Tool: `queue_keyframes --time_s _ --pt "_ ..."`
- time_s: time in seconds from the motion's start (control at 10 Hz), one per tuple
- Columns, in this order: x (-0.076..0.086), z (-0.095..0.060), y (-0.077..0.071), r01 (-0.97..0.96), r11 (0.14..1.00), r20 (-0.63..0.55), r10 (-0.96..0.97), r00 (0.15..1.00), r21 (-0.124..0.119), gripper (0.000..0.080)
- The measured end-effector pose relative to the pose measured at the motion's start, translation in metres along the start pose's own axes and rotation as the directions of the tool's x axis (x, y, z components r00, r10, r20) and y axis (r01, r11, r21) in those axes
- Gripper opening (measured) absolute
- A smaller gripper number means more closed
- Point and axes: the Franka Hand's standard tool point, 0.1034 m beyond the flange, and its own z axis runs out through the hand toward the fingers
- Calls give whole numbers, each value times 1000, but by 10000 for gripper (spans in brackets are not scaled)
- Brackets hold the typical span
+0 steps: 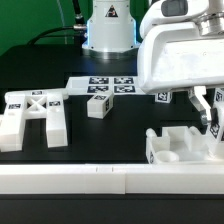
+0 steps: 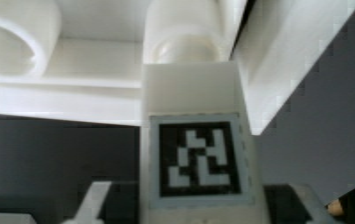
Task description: Assemble chair
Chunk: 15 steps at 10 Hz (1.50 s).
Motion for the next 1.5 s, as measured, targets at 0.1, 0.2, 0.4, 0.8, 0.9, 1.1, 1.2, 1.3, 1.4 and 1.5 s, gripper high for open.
queue_keyframes --time_s 0.1,0.2,0.4,0.8,0.9,1.1,1.2,1.3,1.4,1.5 --pt "-2 1 1 12 1000 -19 -12 1000 -5 291" --pt "-8 6 3 21 1000 -13 -21 1000 -7 401" --pt "-8 6 3 21 1000 -10 -21 1000 -6 580" --pt "-8 6 3 23 1000 -9 -23 1000 -7 647" --pt "-2 1 4 24 1000 -4 -24 1000 -6 647" --pt "14 -14 4 29 1000 1 -29 1000 -1 649" --pt "18 -19 6 33 999 3 -33 999 -1 649" --pt "20 -21 10 41 999 9 -41 999 -2 649" --pt "19 -21 11 39 999 28 -39 999 1 649" --pt "18 -20 10 41 999 32 -41 999 3 649"
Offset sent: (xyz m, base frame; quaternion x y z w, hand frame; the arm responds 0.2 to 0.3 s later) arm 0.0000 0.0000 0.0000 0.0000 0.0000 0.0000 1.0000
